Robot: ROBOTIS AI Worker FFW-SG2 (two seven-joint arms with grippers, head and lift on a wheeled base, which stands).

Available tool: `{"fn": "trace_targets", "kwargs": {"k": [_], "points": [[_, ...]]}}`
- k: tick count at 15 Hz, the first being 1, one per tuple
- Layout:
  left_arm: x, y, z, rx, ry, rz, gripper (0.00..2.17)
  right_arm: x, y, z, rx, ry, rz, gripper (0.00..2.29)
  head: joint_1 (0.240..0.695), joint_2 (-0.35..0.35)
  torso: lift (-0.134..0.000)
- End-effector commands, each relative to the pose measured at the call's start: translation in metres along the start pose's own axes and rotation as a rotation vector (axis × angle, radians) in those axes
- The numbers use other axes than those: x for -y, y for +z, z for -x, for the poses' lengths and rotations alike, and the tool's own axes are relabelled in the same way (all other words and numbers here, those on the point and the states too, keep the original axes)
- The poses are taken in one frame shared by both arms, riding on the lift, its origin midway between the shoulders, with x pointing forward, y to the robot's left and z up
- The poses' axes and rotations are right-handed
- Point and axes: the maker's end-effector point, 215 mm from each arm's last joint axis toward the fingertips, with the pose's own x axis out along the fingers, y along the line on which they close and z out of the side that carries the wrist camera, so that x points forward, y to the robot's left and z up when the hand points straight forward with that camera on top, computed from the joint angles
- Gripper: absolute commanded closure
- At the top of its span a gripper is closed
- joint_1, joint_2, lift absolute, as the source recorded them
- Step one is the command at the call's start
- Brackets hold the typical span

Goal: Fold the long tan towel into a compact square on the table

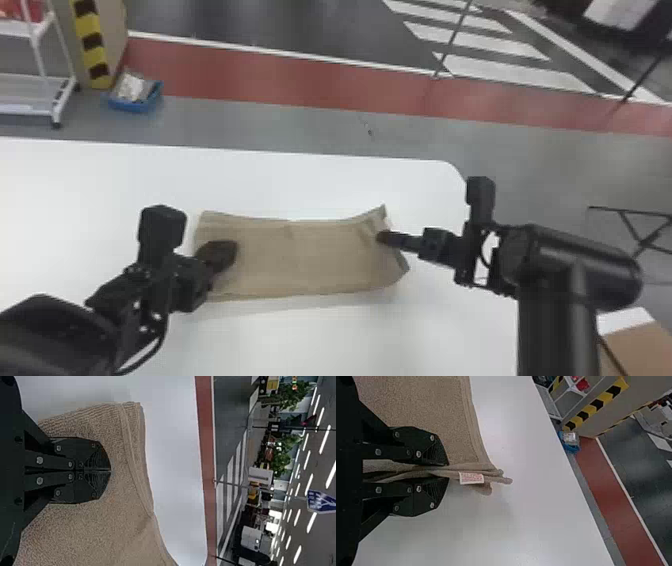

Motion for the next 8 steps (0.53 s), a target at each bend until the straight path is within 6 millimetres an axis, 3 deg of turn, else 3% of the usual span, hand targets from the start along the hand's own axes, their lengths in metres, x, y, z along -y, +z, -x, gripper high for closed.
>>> {"fn": "trace_targets", "kwargs": {"k": [1, 4, 8], "points": [[0.01, -0.006, -0.006, -0.016, -0.012, -0.013, 2.14, -0.023, 0.011, 0.011, 0.023, 0.06, -0.011, 0.97, 0.695, -0.325, -0.124], [0.021, -0.007, -0.01, -0.029, -0.032, -0.009, 2.14, -0.052, 0.032, 0.025, 0.075, 0.118, 0.02, 0.97, 0.695, -0.323, -0.124], [0.039, -0.003, -0.018, -0.026, -0.069, 0.018, 2.14, -0.082, 0.041, 0.026, 0.093, 0.175, 0.023, 0.97, 0.695, -0.321, -0.124]]}}
